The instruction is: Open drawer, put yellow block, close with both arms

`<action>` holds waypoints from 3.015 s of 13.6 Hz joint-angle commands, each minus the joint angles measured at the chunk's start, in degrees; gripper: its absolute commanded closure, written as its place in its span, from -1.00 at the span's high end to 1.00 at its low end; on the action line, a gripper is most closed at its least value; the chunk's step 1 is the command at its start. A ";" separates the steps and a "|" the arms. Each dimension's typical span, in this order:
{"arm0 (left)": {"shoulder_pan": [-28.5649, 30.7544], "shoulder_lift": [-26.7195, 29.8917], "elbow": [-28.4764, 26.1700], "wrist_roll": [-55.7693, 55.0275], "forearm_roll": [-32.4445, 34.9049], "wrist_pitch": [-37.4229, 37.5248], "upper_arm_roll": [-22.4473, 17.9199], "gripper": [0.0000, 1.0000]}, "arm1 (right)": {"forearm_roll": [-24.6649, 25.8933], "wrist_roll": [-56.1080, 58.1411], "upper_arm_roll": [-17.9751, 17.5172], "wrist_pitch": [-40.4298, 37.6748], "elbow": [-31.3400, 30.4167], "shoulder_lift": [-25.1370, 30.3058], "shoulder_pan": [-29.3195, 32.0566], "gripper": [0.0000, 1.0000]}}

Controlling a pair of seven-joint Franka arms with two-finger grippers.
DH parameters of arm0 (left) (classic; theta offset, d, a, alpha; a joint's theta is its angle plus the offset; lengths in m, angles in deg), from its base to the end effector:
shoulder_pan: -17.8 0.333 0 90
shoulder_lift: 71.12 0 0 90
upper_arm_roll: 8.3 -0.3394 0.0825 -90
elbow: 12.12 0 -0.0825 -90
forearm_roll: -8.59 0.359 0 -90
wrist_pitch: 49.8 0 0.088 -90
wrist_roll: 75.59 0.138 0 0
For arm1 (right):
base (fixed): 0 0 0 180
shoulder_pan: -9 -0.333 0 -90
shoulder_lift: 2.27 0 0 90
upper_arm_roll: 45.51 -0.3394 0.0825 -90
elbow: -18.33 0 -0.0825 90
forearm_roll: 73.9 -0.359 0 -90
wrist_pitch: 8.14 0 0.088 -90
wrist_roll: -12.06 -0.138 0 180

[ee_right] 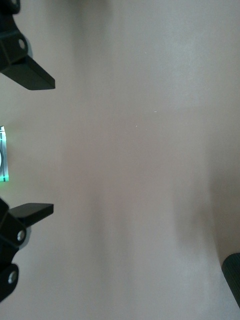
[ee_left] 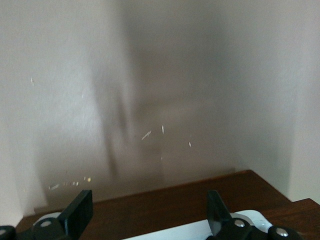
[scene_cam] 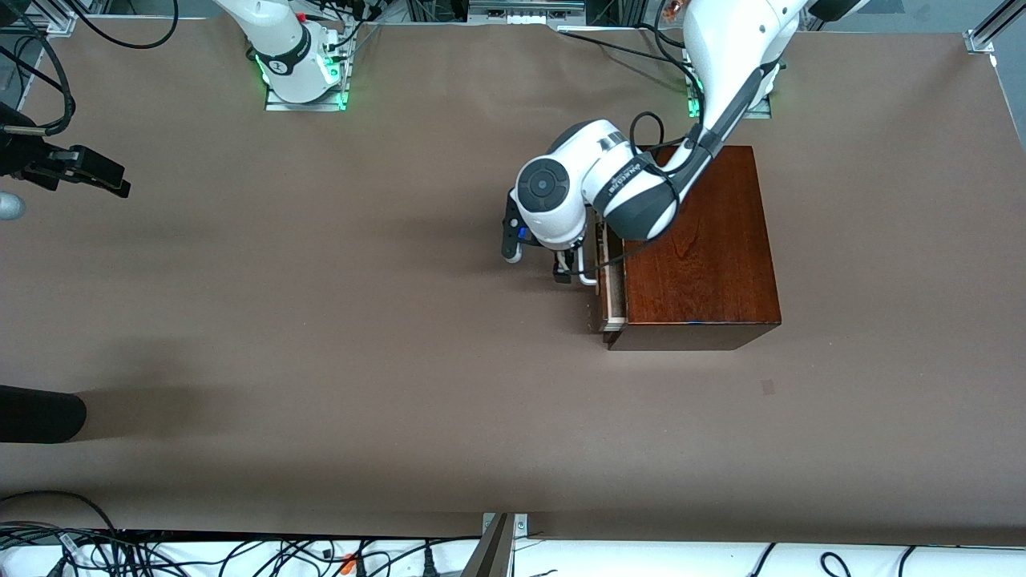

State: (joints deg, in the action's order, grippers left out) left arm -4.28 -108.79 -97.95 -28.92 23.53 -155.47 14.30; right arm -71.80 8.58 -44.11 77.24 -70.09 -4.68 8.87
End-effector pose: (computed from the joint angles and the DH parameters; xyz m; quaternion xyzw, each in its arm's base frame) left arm 0.5171 -0.4156 0.2865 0.6714 -0.7299 -0.1278 0.0049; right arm 0.5311 -0.0168 0.6003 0.9978 -0.0420 -0.0472 0.0197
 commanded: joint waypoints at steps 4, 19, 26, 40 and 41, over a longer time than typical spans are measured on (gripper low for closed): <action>1.51 0.93 0.49 1.05 2.73 1.79 -0.02 1.00 | -0.70 0.67 -1.14 0.58 0.35 0.22 1.10 1.00; 1.69 7.51 0.67 -12.44 -4.18 5.56 -0.10 1.00 | -1.75 0.58 -1.14 4.27 -0.18 0.04 1.10 1.00; 4.06 18.58 3.20 -41.30 -6.68 13.63 -0.72 1.00 | -1.93 0.67 -1.05 3.83 -0.18 0.22 1.10 1.00; 9.34 33.42 -2.38 -43.41 -19.16 13.14 -29.62 1.00 | -1.75 0.31 -1.14 2.78 0.17 0.39 1.10 1.00; 9.51 34.66 -3.45 -44.98 -18.55 13.21 -30.24 1.00 | -1.75 0.32 -1.14 2.78 0.17 0.39 1.10 1.00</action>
State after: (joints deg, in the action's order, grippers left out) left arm 5.53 -80.63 -93.93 -70.96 5.30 -139.88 -14.90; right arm -72.69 8.57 -44.43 80.87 -70.15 -4.86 8.91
